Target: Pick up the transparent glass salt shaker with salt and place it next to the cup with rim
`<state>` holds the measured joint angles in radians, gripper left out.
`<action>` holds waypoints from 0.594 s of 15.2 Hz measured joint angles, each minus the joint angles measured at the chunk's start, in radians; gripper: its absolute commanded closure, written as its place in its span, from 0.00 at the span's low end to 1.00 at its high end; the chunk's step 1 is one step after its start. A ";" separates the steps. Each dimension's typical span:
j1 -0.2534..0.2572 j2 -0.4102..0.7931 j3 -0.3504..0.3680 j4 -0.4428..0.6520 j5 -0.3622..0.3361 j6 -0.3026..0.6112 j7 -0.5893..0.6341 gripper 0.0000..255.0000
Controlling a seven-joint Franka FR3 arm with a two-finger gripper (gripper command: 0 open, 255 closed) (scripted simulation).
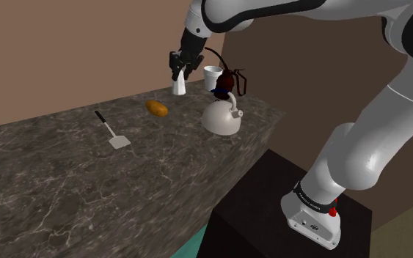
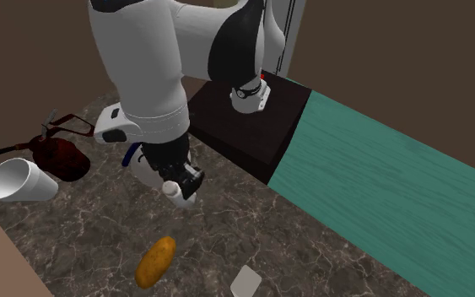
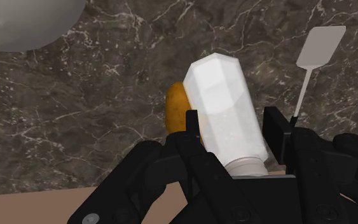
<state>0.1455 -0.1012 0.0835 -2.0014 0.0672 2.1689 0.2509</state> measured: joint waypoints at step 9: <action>-0.048 -0.048 -0.070 -0.008 0.027 -0.049 -0.126 1.00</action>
<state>0.0971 -0.1492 0.0135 -2.0092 0.0943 2.1196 0.1252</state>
